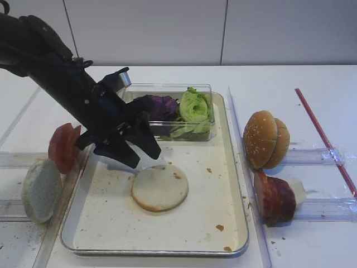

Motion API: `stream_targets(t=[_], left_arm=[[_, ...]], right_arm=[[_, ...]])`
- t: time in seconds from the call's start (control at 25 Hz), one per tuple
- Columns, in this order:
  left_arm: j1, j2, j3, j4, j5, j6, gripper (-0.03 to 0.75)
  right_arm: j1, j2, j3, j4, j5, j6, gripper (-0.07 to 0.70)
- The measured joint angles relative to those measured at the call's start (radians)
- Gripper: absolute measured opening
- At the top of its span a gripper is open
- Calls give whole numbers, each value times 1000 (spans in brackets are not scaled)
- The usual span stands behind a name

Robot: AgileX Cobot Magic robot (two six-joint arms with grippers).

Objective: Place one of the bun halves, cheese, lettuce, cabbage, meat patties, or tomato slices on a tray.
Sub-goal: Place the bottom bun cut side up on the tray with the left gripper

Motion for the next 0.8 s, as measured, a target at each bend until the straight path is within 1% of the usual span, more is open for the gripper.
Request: stream_targets(t=[0.2,0.32,0.52,0.8], left_arm=[[0,0,-57,58,47,-60,355],[-13,0,-90,68,59,-79,355],[-36,0,-155,124,67,-142,355],[-43,-12,-247,226,71,-271,355]], right_arm=[[0,0,0,0,0,0,447],[0,0,0,0,0,0,447],[0,0,0,0,0,0,447],[0,0,0,0,0,0,447]])
